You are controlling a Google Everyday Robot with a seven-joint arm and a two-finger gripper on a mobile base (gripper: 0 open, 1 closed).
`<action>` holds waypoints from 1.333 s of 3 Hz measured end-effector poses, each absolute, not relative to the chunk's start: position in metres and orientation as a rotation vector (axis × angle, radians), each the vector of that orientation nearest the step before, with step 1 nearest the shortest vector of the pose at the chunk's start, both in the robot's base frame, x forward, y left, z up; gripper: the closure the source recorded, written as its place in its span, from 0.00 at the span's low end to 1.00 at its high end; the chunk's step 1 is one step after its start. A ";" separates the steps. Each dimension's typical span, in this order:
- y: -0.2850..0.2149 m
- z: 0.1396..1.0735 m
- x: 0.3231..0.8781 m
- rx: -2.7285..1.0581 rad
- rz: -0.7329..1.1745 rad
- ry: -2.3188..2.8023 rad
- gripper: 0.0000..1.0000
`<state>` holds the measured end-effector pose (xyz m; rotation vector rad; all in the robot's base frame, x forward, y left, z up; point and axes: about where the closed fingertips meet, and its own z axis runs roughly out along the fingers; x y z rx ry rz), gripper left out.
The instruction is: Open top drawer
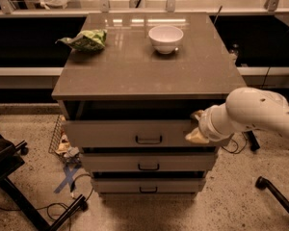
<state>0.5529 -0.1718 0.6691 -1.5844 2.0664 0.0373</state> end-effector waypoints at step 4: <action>-0.179 0.686 0.515 -1.578 0.080 2.017 1.00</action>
Offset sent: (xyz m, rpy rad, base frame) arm -0.2106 -0.0659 0.0224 0.0629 0.0598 -0.1610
